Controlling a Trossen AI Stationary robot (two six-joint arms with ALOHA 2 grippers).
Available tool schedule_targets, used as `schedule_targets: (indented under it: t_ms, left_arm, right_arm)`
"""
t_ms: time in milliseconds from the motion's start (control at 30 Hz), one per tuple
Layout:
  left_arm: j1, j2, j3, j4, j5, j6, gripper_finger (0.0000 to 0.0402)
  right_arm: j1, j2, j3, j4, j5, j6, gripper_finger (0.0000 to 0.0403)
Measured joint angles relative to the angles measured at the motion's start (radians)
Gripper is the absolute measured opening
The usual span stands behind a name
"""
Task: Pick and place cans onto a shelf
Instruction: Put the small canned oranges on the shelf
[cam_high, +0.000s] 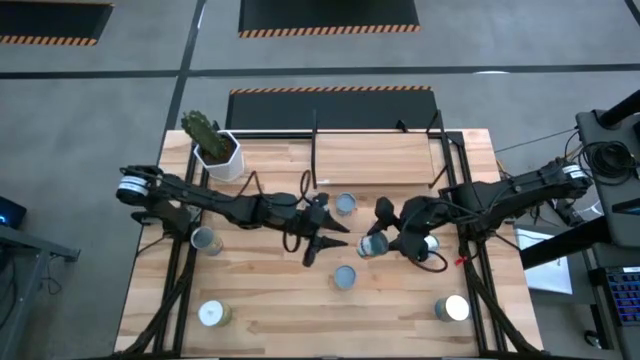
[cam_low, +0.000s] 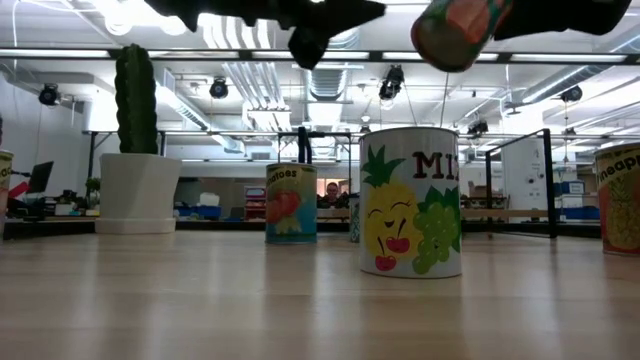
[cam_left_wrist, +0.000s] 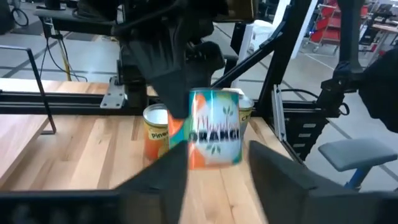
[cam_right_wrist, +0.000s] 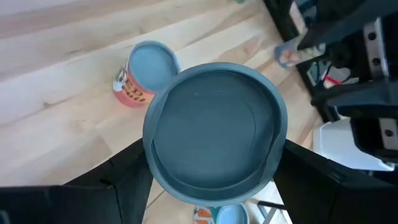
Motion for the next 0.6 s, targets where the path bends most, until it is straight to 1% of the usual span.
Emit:
schedule_targets:
  t_ms: [200, 333, 400, 500, 600]
  left_arm:
    - [0.008, 0.072, 0.06, -0.013, 0.0, 0.016, 0.0282]
    - [0.017, 0.094, 0.072, -0.036, 0.001, 0.028, 0.0339]
    - [0.02, 0.102, 0.072, -0.029, 0.001, 0.028, 0.0358]
    - [0.024, 0.121, 0.072, -0.019, 0.006, 0.013, 0.0373]
    - [0.029, 0.15, 0.072, 0.002, 0.063, 0.004, 0.0375]
  right_arm:
    - [0.004, 0.026, 0.0, -0.001, 0.001, -0.003, 0.0276]
    - [0.004, 0.029, 0.0, -0.006, 0.001, -0.016, 0.0272]
    - [0.004, 0.028, 0.0, -0.007, 0.001, -0.016, 0.0272]
    - [0.004, 0.028, 0.0, -0.007, 0.001, -0.026, 0.0276]
    - [0.004, 0.028, 0.001, -0.008, 0.001, -0.031, 0.0276]
